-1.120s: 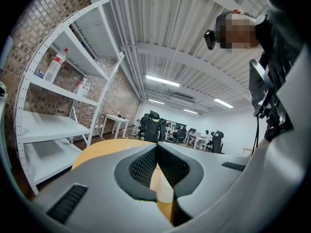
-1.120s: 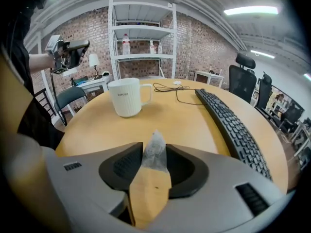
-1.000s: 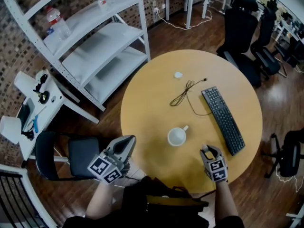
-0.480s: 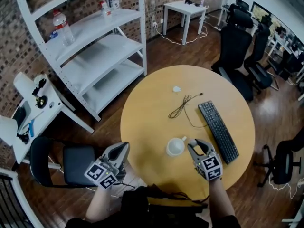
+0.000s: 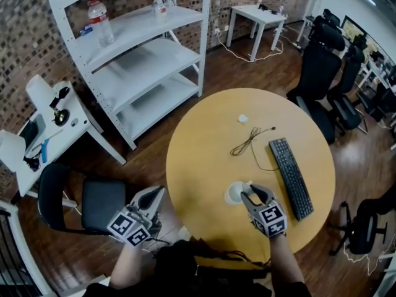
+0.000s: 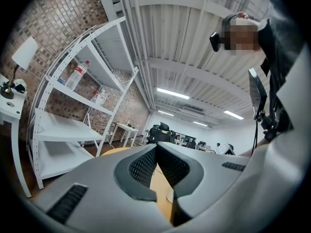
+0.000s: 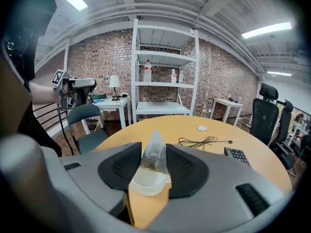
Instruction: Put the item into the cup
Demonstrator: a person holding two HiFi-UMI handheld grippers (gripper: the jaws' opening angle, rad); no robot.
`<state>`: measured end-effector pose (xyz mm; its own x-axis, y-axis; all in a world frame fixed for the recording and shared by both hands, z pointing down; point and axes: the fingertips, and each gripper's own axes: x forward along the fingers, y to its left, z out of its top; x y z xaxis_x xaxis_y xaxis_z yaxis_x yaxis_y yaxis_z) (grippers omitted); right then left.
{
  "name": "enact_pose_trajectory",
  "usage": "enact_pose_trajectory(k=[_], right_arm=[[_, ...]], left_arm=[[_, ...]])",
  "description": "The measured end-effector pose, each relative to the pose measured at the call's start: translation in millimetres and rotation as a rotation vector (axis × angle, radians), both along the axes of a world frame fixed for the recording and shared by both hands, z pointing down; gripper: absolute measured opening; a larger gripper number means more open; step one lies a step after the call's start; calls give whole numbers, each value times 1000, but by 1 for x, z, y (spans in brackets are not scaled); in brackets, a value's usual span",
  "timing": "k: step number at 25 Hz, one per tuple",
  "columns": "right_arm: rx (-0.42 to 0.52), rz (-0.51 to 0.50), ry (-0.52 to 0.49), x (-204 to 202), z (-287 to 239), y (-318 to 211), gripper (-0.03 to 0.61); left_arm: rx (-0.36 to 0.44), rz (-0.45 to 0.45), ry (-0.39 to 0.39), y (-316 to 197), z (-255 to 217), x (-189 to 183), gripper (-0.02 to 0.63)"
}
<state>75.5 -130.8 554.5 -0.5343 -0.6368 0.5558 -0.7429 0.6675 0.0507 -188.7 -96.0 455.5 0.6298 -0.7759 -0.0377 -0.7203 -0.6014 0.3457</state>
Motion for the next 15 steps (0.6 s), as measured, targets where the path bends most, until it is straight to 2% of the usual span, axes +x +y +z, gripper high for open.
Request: enact_pose_trajectory(k=[2,10,15], right_arm=[[-15,-2,8,-7,8,-2,172],[-13,16,-8,-20,4,-2,173],[47,110,-80,1,-15,2,173]], left_arm=[[-3,-7,-2,1,2,-6,0],[-18,-25,-7,3,8,-21,0],[-15,17,-20,0,7,-12,0]])
